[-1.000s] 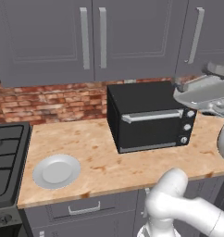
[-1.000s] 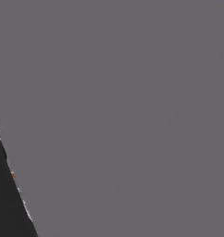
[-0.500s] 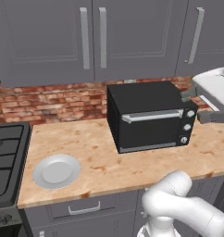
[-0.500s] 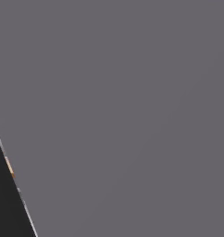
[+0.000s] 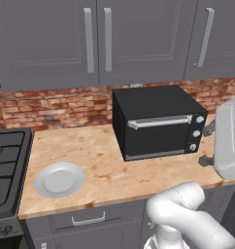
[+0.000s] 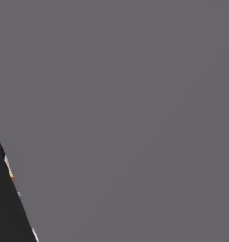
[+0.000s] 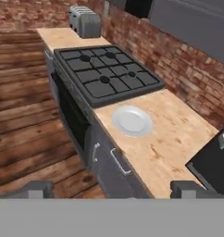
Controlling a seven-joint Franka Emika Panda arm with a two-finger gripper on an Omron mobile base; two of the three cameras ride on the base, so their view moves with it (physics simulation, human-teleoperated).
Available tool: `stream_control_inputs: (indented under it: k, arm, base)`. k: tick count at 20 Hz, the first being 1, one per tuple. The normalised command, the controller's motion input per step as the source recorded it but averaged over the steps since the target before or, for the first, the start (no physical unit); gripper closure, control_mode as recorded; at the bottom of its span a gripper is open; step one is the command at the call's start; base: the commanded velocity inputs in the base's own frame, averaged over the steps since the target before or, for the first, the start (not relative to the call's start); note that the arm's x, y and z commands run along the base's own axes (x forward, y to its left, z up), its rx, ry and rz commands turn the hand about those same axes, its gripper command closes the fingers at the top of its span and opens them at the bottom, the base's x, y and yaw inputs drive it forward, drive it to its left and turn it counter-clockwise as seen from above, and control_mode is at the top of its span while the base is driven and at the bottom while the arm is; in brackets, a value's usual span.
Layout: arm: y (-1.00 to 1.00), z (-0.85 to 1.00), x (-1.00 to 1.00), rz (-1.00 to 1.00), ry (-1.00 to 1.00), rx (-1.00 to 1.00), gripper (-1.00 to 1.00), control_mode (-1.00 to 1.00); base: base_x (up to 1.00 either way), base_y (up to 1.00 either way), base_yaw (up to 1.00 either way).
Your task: Pick up the bagel from the plate, place it on the toaster oven rack, close the door, and set the timer.
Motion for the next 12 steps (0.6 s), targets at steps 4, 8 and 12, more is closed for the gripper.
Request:
stream_control_inputs:
  k: [4, 8, 12]
  arm:
    - [-0.71, -0.66, 0.65, -0.50, 0.31, 0.00, -1.00, -1.00]
    - [-0.63, -0.48, 0.87, -0.40, 0.22, 0.00, -1.00, -1.00]
    - [-0.77, -0.26, 0.79, -0.13, 0.09, 0.00, -1.00, -1.00]
  base:
    - [0.00, 0.00, 0.00]
    - [0.00, 0.00, 0.00]
    - [0.00, 0.00, 0.00]
